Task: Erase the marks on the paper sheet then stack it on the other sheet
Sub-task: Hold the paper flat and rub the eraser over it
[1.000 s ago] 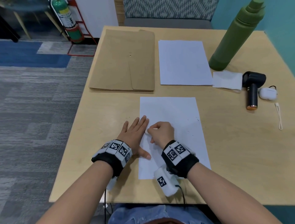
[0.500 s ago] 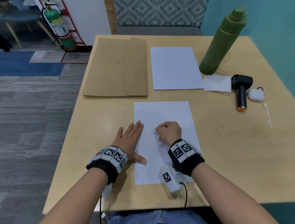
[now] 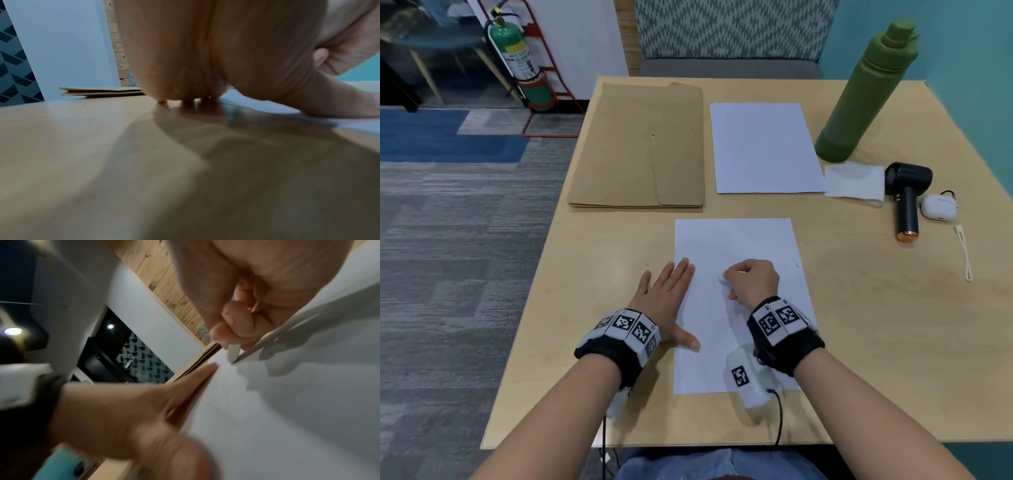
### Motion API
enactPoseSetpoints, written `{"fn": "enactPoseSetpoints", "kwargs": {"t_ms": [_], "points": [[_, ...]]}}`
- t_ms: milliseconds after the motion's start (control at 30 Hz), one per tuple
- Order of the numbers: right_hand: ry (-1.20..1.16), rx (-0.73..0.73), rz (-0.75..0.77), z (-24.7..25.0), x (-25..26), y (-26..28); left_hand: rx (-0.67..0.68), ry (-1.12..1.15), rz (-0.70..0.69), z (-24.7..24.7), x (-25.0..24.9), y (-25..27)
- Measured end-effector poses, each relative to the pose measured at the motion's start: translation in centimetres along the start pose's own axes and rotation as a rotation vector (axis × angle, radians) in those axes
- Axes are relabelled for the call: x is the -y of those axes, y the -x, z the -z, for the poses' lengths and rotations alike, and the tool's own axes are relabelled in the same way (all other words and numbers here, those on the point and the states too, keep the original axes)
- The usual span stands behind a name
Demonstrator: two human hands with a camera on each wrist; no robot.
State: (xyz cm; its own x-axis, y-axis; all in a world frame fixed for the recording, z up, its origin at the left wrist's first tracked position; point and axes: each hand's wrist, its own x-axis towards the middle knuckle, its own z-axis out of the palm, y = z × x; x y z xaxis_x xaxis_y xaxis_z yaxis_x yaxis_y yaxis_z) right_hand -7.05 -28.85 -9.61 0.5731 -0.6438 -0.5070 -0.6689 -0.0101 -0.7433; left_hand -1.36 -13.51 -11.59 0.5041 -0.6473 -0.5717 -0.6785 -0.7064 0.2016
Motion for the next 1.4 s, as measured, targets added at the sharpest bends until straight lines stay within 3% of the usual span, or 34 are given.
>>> {"fn": "enactPoseSetpoints", "kwargs": {"t_ms": [200,400,567,767,867,1000,1067,1167,1233,1333,1400], "points": [[0.073,0.184,0.071,-2.7,0.0,2.3,0.003,-0.002,-0.003,0.0,0.1,-0.2],[0.038,0.018,0.031,-0.1,0.2,-0.2,0.0,0.01,-0.007,-0.1,0.1,-0.1],[0.089,0.204,0.092,-3.6,0.0,2.3,-0.005,0.013,-0.011,-0.2,0.3,-0.3],[0.059,0.045,0.103,-0.5,-0.4,-0.7,0.002,0.025,-0.005,0.0,0.1,0.0],[0.079,0.094,0.111,1.0,-0.8,-1.9,0.02,0.017,0.008,0.3,-0.2,0.2],[-0.267,0.18,0.01,1.9,-1.3,-2.6,0.061,-0.127,0.096,1.4,-2.4,0.6],[-0.45,0.163,-0.042,2.3,-1.4,-2.6,0.027,-0.115,0.041,1.6,-4.8,0.6],[-0.535,0.179,-0.074,2.6,-1.5,-2.7,0.024,-0.009,-0.11,0.5,-7.4,0.5],[-0.527,0.185,-0.093,2.7,-1.5,-2.9,0.064,-0.034,-0.032,-0.4,-7.1,0.9],[-0.494,0.194,-0.117,2.9,-1.4,-3.2,0.101,-0.144,0.367,-0.2,-5.0,2.1],[-0.494,0.201,-0.114,2.9,-1.5,-3.2,0.081,-0.14,0.507,0.4,-3.9,2.4]]}}
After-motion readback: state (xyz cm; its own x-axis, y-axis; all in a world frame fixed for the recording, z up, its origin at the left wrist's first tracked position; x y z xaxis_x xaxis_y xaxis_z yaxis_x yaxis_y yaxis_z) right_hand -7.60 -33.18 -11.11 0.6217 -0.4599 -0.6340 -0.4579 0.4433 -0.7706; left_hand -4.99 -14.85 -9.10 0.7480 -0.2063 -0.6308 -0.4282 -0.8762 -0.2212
